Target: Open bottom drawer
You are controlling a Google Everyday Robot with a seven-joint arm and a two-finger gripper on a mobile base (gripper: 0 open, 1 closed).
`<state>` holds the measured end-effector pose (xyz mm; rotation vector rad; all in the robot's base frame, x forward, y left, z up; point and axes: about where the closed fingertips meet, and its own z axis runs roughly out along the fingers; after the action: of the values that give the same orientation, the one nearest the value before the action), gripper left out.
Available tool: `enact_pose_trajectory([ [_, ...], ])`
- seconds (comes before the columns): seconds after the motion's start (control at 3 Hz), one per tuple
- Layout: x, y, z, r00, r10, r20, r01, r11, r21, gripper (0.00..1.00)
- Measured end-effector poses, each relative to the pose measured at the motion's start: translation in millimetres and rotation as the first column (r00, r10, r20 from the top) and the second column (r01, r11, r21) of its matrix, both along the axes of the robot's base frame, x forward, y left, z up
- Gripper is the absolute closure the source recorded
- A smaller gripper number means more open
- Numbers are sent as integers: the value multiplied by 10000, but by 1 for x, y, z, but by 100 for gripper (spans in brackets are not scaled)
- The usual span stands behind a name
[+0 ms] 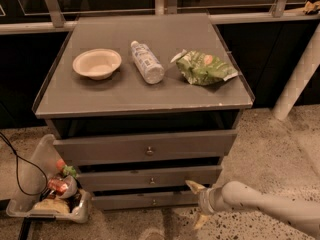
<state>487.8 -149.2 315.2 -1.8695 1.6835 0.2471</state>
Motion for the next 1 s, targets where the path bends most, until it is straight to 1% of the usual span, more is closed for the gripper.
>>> enact_pose_trajectory([
  [0.33, 0, 0, 0, 10000, -11, -4, 11, 10000, 3, 0],
  [0.67, -16, -1, -11, 9986, -80, -531, 113, 9980, 628, 0],
  [1.0, -71, 4, -25, 9820, -219, -1877, 615, 9763, 2074, 0],
])
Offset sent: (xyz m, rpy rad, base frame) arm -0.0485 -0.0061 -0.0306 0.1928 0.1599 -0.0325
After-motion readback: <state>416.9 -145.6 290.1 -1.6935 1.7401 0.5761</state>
